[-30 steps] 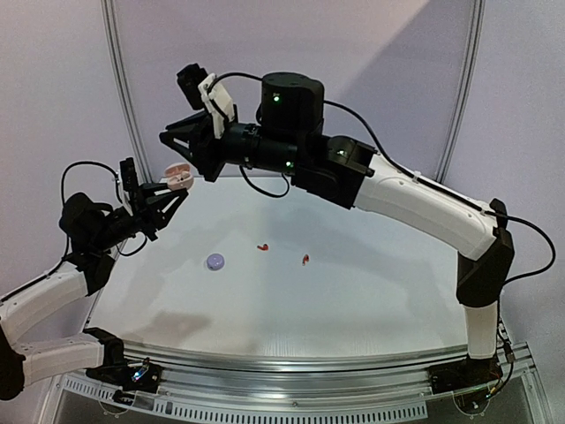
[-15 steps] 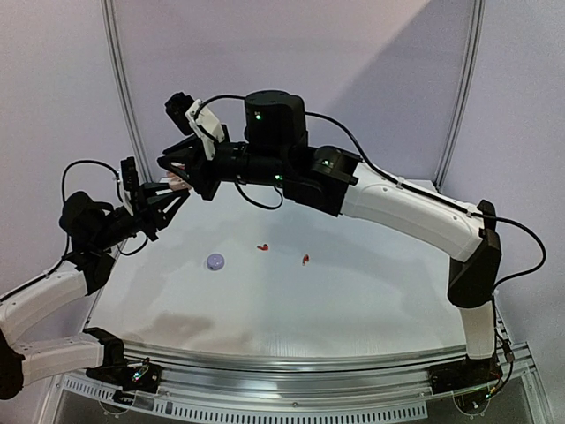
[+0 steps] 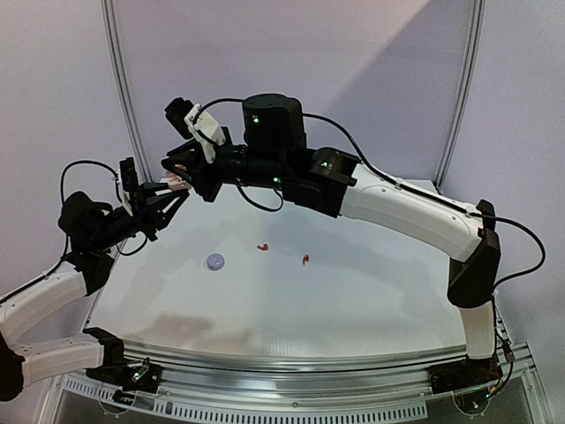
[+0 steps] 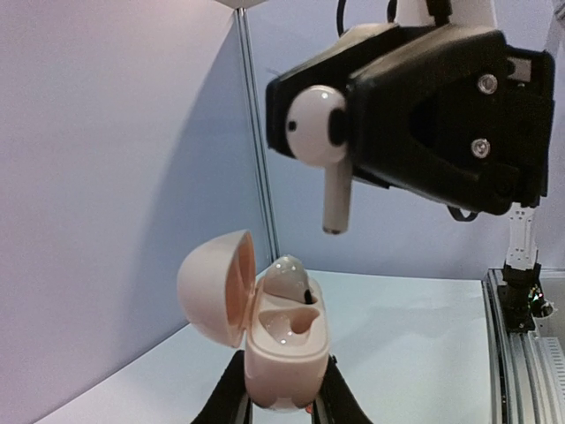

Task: Insert the wireless bluetooth earbuds into the charging case

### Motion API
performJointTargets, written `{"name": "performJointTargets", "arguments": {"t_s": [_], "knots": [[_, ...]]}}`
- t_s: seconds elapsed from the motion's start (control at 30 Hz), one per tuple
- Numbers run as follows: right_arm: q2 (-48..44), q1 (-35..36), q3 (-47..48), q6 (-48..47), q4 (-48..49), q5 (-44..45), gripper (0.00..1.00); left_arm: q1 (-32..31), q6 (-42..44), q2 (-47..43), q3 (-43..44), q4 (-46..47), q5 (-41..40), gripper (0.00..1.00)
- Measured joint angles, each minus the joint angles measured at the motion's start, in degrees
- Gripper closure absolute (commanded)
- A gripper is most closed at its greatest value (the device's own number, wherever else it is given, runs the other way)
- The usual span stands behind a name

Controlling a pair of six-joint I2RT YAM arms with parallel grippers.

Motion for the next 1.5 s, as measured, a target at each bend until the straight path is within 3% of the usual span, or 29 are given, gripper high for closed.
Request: {"name": "performJointTargets", "arguments": {"t_s": [1.5], "knots": [[1.7, -0.13, 0.0, -0.42, -2.75, 0.81, 1.0, -0.26, 2.43, -0.24, 0.0, -1.29, -0.44, 1.0]]}}
